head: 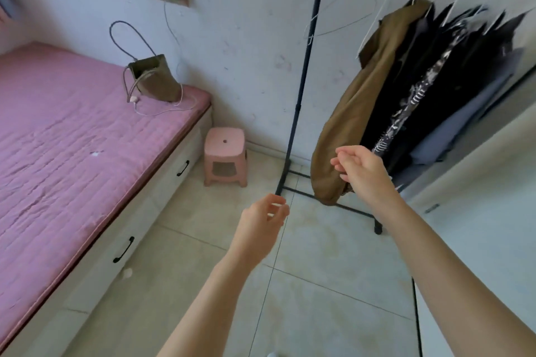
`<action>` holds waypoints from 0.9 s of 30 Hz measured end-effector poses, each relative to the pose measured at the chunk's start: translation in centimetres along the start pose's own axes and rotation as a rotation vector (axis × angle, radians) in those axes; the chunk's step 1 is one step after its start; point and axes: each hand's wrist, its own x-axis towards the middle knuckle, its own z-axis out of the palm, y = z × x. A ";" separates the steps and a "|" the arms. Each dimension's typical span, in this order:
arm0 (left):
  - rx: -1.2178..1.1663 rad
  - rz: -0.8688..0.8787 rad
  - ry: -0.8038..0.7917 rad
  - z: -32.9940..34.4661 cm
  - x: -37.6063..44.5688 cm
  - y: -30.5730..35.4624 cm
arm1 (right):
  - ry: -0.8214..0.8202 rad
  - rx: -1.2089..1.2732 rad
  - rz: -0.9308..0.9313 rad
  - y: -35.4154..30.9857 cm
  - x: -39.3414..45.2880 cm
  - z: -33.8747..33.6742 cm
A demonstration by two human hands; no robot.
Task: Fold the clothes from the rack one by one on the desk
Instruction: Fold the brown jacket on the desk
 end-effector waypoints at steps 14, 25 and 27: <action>0.070 0.281 -0.072 5.5 24.9 18.2 | 0.159 0.129 -0.044 -8.5 23.2 -12.0; 0.038 0.391 -0.189 8.3 41.0 29.7 | 0.359 0.286 0.012 -12.7 40.1 -18.7; 0.036 0.411 -0.214 9.6 42.9 31.5 | 0.381 0.308 0.036 -12.9 43.1 -19.9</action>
